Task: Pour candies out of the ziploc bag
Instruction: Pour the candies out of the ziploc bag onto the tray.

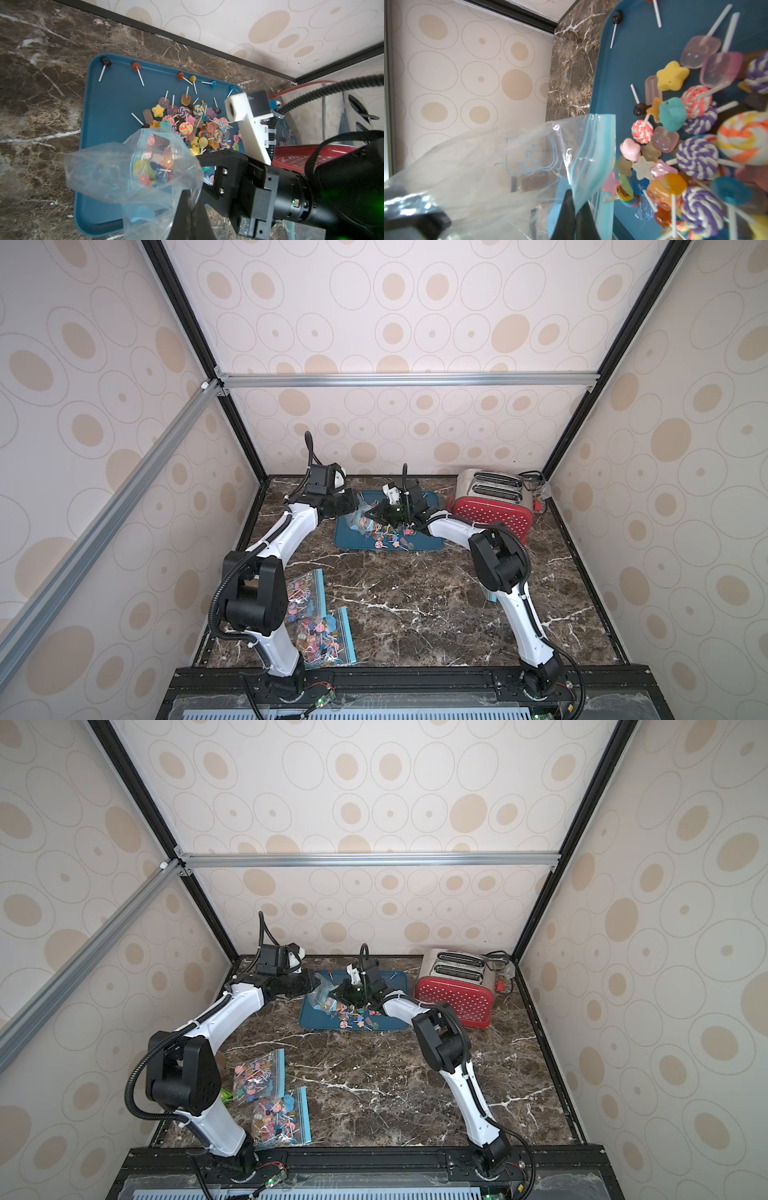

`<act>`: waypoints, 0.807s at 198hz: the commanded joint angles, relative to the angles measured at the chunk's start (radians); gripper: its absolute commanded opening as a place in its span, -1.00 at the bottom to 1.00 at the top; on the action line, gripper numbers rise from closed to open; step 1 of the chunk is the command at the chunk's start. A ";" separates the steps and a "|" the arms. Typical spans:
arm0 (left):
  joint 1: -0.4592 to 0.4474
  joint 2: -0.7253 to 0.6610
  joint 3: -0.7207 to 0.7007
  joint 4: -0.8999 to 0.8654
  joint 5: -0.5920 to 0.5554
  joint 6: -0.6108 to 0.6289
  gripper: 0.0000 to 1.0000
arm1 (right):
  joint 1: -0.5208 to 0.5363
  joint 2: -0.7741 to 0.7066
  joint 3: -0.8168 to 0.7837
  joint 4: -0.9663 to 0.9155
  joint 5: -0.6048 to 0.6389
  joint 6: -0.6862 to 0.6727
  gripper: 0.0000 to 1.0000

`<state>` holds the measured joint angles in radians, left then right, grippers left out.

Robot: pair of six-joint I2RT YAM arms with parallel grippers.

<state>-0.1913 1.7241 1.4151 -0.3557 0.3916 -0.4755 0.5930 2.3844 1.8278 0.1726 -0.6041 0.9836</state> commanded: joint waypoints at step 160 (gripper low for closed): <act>-0.020 -0.297 -0.014 -0.127 -0.038 0.061 -0.54 | 0.009 -0.279 -0.139 -0.077 0.004 -0.088 -1.00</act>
<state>-0.2062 1.5181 1.4227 -0.4816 0.3420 -0.4343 0.6094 2.2417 1.7836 0.1905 -0.6437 0.9768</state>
